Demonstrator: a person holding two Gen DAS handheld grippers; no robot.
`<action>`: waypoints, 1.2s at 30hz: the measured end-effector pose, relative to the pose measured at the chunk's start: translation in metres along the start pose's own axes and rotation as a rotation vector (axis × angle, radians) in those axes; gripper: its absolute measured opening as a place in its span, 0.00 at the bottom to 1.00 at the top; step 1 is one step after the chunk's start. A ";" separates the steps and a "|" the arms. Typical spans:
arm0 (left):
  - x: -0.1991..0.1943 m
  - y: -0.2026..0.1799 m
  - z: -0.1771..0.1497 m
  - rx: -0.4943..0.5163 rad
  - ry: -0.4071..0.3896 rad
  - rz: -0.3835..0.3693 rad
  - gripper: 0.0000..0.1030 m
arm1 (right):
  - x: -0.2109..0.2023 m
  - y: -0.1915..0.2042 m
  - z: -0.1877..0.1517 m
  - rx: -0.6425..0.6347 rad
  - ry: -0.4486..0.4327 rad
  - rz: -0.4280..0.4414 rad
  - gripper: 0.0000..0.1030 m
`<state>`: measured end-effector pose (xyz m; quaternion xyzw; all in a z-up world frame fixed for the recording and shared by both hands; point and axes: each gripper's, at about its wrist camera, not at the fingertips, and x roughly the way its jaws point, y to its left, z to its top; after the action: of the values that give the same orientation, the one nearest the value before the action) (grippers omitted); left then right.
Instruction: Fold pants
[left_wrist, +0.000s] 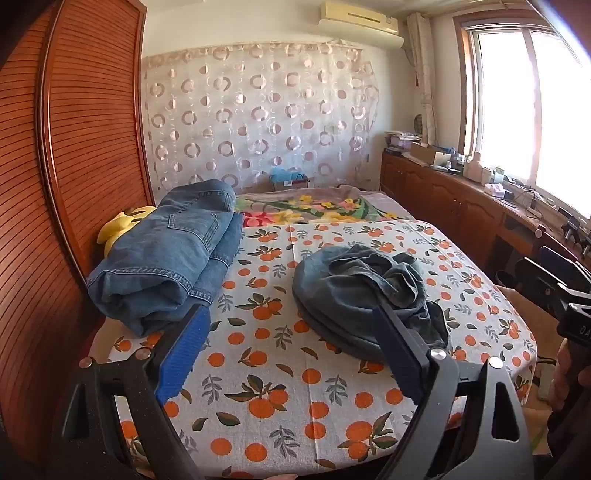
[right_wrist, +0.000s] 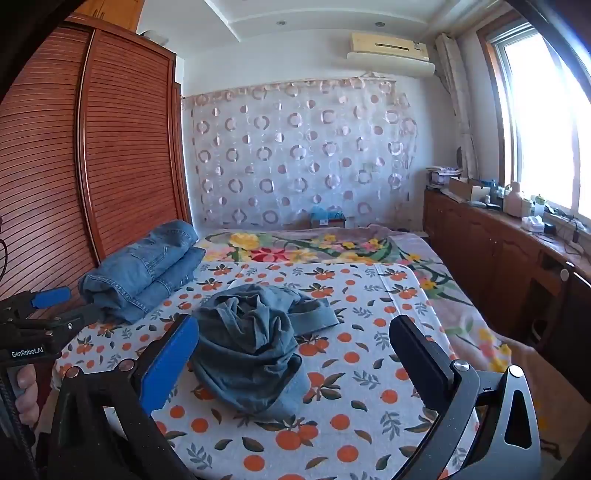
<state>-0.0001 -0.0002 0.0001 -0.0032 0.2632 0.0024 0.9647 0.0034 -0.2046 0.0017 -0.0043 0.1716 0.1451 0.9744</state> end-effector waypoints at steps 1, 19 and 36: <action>0.000 0.000 0.000 0.001 0.003 0.000 0.87 | 0.000 -0.001 0.000 0.001 0.000 0.001 1.00; -0.002 -0.004 0.001 0.002 0.000 0.003 0.87 | -0.001 0.001 -0.001 0.001 0.000 0.000 1.00; 0.003 0.001 -0.008 -0.009 0.009 -0.007 0.87 | 0.000 0.002 -0.004 0.006 0.011 -0.001 1.00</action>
<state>-0.0016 0.0006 -0.0083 -0.0082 0.2676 0.0002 0.9635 0.0014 -0.2034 -0.0021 -0.0022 0.1772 0.1439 0.9736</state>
